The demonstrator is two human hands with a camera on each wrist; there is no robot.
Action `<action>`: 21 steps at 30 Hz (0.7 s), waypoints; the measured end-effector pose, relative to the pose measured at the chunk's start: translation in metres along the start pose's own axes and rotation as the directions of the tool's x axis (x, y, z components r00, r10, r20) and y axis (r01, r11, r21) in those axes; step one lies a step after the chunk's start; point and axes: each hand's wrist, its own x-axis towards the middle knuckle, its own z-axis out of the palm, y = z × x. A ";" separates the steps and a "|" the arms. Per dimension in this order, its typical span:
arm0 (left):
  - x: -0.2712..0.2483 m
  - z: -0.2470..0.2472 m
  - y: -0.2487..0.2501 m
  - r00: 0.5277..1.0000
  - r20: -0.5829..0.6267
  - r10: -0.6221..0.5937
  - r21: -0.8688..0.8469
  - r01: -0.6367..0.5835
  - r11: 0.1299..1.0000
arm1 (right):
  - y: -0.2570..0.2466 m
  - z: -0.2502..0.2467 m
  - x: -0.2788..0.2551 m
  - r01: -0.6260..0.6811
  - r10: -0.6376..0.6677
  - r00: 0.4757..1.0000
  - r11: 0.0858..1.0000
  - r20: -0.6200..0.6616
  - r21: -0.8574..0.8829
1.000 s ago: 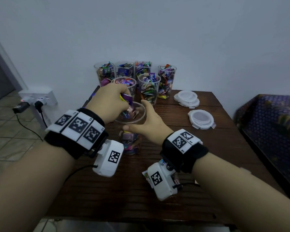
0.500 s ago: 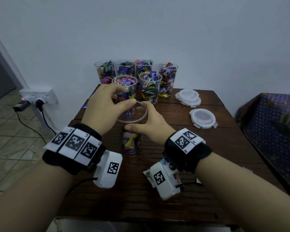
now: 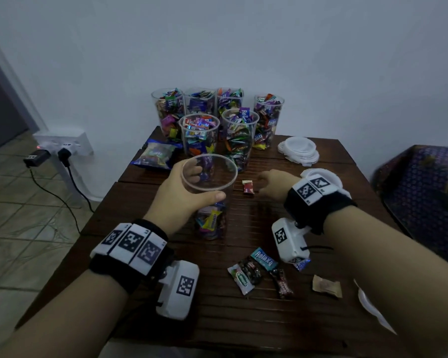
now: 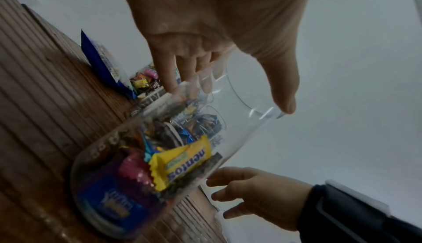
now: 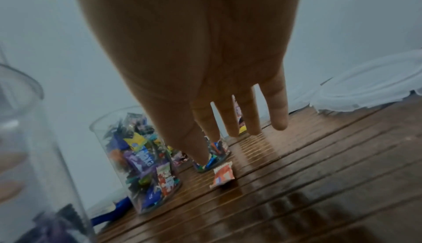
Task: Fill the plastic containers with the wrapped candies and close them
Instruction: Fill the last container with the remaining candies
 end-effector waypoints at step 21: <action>0.004 0.001 -0.009 0.999 -0.029 0.029 -0.045 -0.030 0.999 | 0.021 0.020 -0.010 0.123 -0.003 0.954 0.916 0.298 -0.382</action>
